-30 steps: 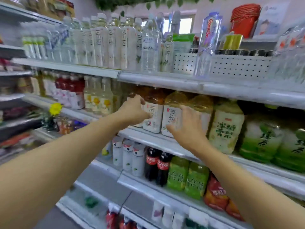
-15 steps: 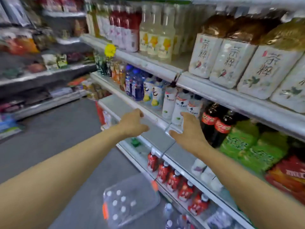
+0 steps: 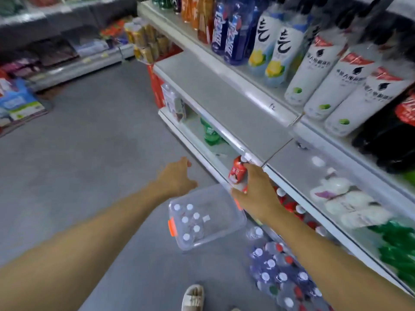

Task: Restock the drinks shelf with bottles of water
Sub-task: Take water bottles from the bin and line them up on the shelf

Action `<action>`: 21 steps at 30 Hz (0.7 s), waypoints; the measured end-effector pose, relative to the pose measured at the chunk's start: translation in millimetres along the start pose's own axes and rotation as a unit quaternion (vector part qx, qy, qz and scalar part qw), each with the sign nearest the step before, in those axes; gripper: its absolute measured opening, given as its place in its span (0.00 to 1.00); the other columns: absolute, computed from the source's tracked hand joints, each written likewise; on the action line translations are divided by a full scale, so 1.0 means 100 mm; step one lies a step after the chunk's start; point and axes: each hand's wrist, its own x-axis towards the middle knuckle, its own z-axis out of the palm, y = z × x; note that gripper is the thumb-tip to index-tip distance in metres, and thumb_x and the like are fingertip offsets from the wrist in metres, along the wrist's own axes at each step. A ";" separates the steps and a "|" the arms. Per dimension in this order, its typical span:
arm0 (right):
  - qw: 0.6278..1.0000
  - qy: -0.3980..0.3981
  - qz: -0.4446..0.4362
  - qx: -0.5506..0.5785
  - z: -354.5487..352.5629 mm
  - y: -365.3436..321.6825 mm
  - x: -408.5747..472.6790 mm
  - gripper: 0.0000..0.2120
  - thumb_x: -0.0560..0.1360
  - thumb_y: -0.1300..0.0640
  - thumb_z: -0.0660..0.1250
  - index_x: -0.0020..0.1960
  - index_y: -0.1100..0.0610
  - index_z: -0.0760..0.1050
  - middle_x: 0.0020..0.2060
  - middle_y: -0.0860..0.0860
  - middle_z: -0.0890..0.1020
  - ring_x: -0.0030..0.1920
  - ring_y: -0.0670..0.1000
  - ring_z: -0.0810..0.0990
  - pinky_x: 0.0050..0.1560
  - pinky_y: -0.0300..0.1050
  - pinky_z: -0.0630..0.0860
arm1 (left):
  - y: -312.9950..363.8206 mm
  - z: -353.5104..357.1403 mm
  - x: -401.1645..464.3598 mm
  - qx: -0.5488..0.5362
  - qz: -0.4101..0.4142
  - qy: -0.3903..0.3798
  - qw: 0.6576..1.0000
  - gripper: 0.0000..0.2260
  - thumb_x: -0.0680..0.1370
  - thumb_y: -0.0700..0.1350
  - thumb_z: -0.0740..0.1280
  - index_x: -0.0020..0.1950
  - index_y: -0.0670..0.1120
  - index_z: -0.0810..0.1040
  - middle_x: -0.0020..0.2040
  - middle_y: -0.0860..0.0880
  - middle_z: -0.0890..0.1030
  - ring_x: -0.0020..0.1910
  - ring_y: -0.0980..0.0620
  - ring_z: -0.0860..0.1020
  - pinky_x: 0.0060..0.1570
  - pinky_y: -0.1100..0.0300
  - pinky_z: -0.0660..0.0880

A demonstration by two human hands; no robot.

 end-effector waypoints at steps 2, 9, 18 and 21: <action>0.999 -0.029 0.006 -0.016 0.26 0.10 0.07 0.31 0.69 0.54 0.71 0.68 0.62 0.66 0.64 0.58 0.72 0.64 0.59 0.69 0.64 0.50 0.66 | -0.23 0.19 0.15 -0.006 -0.019 -0.011 1.000 0.27 0.73 0.46 0.71 0.68 0.42 0.65 0.64 0.40 0.73 0.61 0.42 0.73 0.61 0.53 0.70; 0.994 -0.104 0.015 -0.042 1.10 0.50 0.28 0.34 0.72 0.54 0.70 0.72 0.63 0.60 0.69 0.59 0.67 0.70 0.58 0.64 0.68 0.43 0.56 | -0.90 0.96 0.53 -0.032 -0.068 -0.041 0.996 0.25 0.73 0.44 0.70 0.67 0.43 0.66 0.62 0.41 0.74 0.60 0.42 0.74 0.59 0.53 0.70; 0.984 -0.177 0.022 -0.032 2.33 1.18 0.66 0.32 0.73 0.52 0.68 0.72 0.61 0.60 0.69 0.57 0.67 0.69 0.56 0.65 0.65 0.45 0.62 | -1.70 2.01 1.02 -0.072 -0.145 -0.031 0.986 0.25 0.74 0.46 0.70 0.68 0.46 0.64 0.63 0.46 0.74 0.59 0.46 0.74 0.56 0.51 0.73; 0.979 -0.197 0.029 -0.033 2.80 1.44 0.73 0.32 0.73 0.52 0.68 0.72 0.60 0.60 0.68 0.56 0.67 0.68 0.56 0.66 0.63 0.46 0.64 | -1.97 2.38 1.22 -0.079 -0.161 -0.028 0.983 0.26 0.74 0.47 0.70 0.68 0.46 0.64 0.63 0.46 0.74 0.60 0.46 0.74 0.57 0.51 0.73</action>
